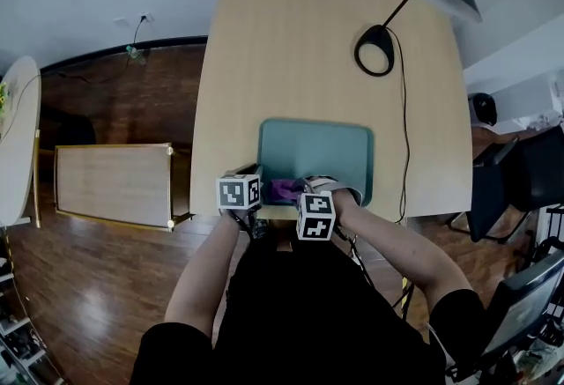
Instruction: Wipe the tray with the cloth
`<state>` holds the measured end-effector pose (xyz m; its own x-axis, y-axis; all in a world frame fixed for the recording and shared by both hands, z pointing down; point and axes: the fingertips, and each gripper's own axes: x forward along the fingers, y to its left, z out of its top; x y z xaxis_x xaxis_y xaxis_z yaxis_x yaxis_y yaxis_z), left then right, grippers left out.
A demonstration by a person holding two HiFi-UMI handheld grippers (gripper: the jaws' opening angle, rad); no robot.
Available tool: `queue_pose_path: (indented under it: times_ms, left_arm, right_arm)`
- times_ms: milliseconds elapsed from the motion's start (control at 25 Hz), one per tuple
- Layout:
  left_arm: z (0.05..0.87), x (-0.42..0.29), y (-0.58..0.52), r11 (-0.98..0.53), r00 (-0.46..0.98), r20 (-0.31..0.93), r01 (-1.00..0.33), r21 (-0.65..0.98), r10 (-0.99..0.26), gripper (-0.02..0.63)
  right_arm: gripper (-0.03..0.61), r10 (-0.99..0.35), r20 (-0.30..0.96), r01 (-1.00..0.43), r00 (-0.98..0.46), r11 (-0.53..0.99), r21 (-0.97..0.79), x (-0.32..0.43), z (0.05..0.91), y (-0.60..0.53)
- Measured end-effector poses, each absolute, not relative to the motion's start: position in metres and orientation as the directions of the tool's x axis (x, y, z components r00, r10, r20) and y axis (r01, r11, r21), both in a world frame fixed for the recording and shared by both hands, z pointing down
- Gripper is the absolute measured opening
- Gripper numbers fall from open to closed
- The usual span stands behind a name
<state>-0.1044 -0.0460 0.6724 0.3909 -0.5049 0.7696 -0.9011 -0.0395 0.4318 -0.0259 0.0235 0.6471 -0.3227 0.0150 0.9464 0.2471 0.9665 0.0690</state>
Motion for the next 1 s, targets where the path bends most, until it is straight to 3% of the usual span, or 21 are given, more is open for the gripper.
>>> queue_pose_path:
  times_ms: [480,1000]
  left_arm:
    - [0.671,-0.101,-0.048,-0.050,0.394,0.760,-0.900,0.433,-0.517,0.046]
    - [0.662,-0.104,-0.045,-0.045,0.391,0.760,-0.900,0.433,-0.519,0.049]
  right_arm:
    - [0.067,0.062,0.948,0.213,-0.311,0.977,0.006,-0.037,0.652,0.010]
    - [0.067,-0.122,0.951,0.049,-0.284,0.989,0.142,-0.073,0.644,-0.146]
